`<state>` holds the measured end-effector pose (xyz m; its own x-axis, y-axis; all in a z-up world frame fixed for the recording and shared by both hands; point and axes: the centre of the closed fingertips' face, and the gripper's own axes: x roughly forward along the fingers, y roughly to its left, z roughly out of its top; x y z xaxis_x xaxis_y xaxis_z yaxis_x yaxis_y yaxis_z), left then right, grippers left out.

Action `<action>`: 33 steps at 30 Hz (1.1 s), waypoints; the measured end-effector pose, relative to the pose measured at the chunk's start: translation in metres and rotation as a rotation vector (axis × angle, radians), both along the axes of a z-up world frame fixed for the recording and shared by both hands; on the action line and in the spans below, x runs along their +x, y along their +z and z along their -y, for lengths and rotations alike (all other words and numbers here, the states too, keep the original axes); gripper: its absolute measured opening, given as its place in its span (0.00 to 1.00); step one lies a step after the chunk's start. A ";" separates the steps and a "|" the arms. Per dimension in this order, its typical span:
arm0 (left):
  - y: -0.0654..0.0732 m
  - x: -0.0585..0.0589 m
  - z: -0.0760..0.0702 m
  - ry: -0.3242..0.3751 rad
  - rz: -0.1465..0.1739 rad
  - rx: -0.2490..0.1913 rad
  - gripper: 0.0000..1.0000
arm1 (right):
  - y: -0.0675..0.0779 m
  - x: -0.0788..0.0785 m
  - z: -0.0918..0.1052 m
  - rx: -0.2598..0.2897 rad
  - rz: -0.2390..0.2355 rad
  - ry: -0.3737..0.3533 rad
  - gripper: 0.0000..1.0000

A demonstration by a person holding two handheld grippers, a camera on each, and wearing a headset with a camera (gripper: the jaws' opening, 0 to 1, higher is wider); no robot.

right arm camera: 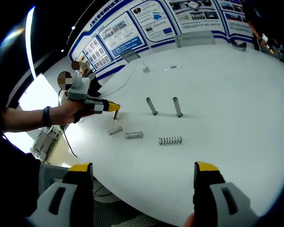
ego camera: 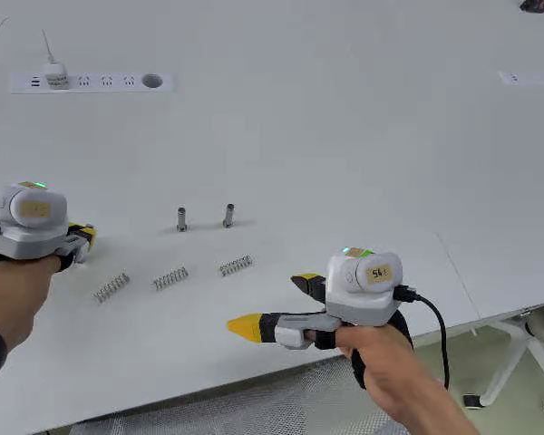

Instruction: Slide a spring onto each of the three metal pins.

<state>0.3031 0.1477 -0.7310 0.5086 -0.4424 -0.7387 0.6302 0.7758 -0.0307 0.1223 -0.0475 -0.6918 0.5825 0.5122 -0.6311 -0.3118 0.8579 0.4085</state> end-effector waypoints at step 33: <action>0.012 0.012 0.000 0.053 0.058 -0.061 0.07 | 0.001 0.000 -0.010 -0.012 0.006 0.039 0.90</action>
<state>0.3147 0.1475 -0.7192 0.5734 -0.4570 -0.6800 0.5906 0.8058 -0.0436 0.1223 -0.0376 -0.6908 0.5665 0.5273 -0.6333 -0.3476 0.8497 0.3965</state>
